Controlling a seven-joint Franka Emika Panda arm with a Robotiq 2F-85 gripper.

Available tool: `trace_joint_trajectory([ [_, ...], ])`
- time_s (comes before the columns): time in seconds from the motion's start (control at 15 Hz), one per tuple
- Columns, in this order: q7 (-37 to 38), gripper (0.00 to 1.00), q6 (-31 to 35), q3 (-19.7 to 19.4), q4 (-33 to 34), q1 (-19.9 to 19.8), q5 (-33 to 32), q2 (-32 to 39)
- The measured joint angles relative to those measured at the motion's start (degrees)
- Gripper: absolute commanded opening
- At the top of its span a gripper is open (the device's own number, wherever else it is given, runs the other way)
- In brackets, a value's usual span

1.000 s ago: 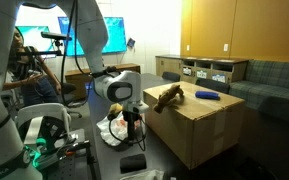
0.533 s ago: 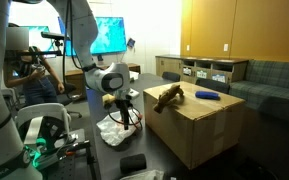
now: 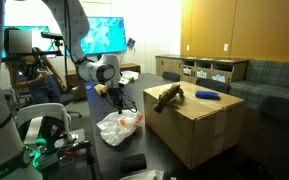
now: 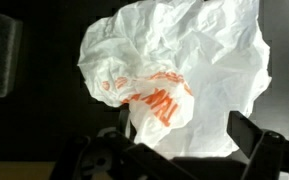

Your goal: Put the turnip plushie on the table, then the moose on the box, then the white towel on the table, then the blue sponge on the box, then the duster on the table, lastly, the plastic on the box

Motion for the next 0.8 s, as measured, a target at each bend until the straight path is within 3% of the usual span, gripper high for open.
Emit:
trace_joint_trajectory([
  [0.27, 0.24, 1.0, 0.0, -1.08, 4.66, 3.17, -1.74, 3.14],
  [0.8, 4.54, 1.0, -0.64, -9.92, 12.99, 10.9, -3.82, 12.99],
])
